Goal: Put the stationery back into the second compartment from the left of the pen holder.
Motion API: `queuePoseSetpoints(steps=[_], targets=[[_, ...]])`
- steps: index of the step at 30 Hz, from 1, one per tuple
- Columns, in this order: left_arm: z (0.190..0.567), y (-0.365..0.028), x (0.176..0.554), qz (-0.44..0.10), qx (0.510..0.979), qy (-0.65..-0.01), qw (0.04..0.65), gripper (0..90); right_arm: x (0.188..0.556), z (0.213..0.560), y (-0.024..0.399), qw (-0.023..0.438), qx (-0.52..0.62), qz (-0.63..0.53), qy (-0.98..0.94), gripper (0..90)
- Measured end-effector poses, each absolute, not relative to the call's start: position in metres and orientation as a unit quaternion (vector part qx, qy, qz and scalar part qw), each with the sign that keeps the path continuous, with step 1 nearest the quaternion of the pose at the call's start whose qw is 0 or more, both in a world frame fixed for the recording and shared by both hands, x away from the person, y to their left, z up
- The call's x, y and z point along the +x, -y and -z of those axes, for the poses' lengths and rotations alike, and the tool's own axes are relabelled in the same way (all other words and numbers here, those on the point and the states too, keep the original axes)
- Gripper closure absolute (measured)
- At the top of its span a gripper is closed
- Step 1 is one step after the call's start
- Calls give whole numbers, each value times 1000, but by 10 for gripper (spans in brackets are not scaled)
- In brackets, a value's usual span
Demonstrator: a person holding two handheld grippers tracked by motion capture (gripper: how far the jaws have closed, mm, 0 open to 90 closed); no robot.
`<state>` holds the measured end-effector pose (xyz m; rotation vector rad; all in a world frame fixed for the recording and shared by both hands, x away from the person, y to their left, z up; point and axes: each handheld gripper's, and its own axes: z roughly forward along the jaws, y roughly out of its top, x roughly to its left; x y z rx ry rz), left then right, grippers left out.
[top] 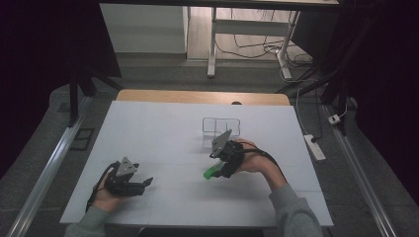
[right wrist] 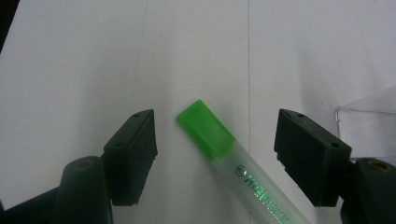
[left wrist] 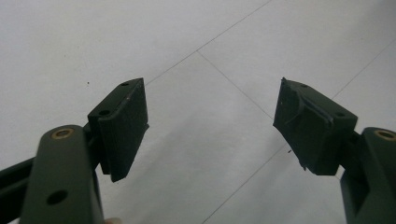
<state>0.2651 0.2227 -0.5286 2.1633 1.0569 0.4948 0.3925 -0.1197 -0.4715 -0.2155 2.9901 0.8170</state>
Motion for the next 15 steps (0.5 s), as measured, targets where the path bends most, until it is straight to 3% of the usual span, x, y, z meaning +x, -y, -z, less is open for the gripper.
queuePoseSetpoints(steps=[9,15], targets=[[529,-222,266,-190,830,-404,333,257,397,485,114,9,-82,-242,-967,263],[529,-223,266,-191,830,-405,334,257,398,495,109,4,-88,-230,-969,301]])
